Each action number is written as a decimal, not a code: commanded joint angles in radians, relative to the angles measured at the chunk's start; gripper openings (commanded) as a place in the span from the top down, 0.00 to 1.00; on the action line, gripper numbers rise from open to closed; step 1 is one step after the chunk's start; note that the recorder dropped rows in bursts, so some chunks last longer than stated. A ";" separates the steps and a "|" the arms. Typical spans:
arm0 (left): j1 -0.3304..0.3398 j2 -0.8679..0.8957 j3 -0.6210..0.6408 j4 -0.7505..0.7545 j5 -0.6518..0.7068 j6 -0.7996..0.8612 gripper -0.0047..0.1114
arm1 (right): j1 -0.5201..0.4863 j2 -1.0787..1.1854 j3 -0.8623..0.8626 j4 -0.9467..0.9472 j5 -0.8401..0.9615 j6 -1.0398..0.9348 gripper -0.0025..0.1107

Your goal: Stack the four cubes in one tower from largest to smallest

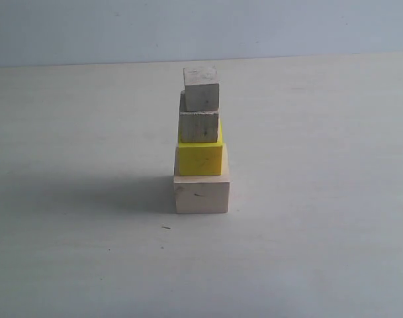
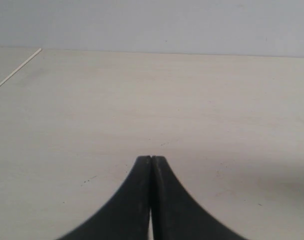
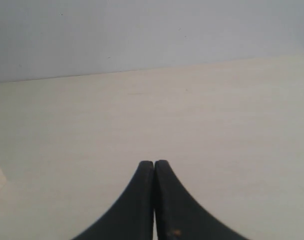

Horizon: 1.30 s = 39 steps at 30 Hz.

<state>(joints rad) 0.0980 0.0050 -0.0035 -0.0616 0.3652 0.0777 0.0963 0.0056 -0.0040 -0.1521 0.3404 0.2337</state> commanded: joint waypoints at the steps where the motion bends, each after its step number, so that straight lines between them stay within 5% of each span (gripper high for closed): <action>1: 0.000 -0.005 0.003 -0.004 -0.010 -0.007 0.96 | 0.004 -0.006 0.004 0.141 -0.076 -0.203 0.98; 39: 0.000 -0.005 0.003 -0.004 -0.010 -0.007 0.96 | 0.000 -0.006 0.004 0.040 0.000 -0.155 0.98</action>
<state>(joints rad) 0.0980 0.0050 -0.0035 -0.0616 0.3652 0.0777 0.0963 0.0056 -0.0040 -0.1030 0.3431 0.0753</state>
